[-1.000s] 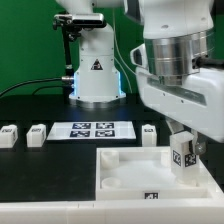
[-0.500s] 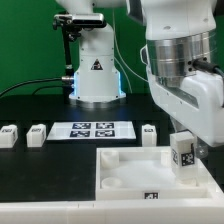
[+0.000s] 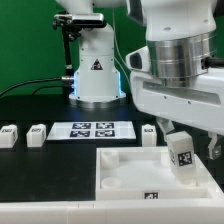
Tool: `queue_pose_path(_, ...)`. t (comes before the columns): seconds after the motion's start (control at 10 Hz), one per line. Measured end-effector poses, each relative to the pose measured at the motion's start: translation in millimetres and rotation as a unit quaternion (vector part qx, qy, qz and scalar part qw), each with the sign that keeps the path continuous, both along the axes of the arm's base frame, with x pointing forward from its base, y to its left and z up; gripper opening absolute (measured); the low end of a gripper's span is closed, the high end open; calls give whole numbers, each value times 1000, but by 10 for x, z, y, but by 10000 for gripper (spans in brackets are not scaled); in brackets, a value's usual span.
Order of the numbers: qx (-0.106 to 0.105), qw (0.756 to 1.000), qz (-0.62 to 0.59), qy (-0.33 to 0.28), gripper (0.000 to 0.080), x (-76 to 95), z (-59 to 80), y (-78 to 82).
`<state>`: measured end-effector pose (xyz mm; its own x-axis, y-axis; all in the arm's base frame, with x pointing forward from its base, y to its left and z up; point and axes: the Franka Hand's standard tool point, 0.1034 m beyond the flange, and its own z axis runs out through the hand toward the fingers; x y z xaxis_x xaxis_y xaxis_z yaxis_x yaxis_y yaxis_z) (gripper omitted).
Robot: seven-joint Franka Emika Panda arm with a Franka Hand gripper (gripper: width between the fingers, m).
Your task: Assemble one leg
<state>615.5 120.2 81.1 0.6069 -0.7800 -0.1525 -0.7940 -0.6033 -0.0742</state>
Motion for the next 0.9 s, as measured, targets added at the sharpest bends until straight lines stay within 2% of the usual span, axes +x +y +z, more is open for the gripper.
queue_pose_path(0.3, 6, 983, 183, -27, 649, -35, -43, -81)
queue_pose_path(0.8, 13, 910, 408, -69, 649, 4, 5, -35)
queue_pose_path(0.9, 14, 905, 420, -72, 649, 6, 7, -27)
